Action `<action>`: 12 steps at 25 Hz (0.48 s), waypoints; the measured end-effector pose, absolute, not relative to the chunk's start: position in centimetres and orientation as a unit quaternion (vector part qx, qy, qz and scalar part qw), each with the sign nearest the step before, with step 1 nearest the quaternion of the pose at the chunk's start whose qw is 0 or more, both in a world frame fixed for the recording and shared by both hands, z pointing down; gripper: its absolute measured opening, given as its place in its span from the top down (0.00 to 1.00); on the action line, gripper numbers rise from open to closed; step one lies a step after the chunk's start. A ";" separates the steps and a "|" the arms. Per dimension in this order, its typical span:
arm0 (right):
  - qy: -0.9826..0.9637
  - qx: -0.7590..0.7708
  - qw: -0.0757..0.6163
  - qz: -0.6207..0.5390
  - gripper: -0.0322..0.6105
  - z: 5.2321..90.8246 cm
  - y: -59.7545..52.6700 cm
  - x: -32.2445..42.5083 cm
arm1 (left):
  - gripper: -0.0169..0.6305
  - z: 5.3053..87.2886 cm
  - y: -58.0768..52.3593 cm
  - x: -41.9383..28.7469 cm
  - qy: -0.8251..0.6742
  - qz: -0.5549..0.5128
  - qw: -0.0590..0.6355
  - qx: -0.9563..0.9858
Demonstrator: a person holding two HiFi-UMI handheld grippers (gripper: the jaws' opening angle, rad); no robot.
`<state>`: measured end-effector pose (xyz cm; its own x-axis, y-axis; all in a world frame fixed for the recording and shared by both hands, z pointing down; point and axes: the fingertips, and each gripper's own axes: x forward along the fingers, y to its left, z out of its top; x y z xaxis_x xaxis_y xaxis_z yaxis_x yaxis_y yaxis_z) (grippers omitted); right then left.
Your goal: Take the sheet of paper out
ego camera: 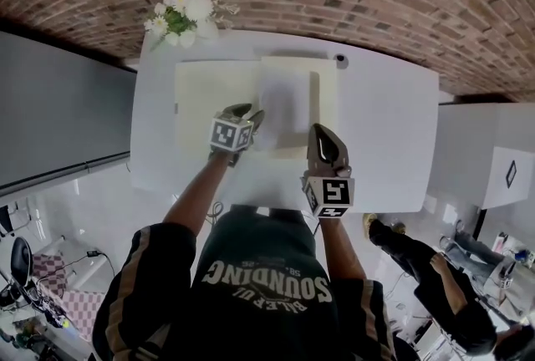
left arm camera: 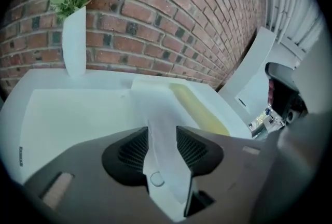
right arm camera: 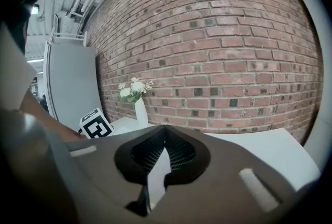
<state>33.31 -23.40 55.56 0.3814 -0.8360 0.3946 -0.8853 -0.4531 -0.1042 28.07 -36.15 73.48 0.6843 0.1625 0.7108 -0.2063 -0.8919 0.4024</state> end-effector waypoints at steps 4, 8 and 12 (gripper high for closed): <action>-0.514 0.830 0.064 0.206 0.97 56.0 -23.0 33.7 | 0.71 75.5 -36.3 28.8 -0.023 0.409 0.251 0.877; -0.507 0.833 0.068 0.210 0.97 56.4 -22.4 34.3 | 0.71 77.1 -35.9 29.7 -0.024 0.414 0.287 0.863; -0.501 0.835 0.068 0.218 0.97 57.0 -21.6 34.7 | 0.71 78.4 -36.0 30.0 -0.032 0.427 0.290 0.856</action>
<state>34.71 -21.64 56.96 0.4036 -0.8062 0.4326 -0.8657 -0.4895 -0.1047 30.05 -35.98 78.40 0.6330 0.1929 0.7497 -0.3033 -0.8293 0.4694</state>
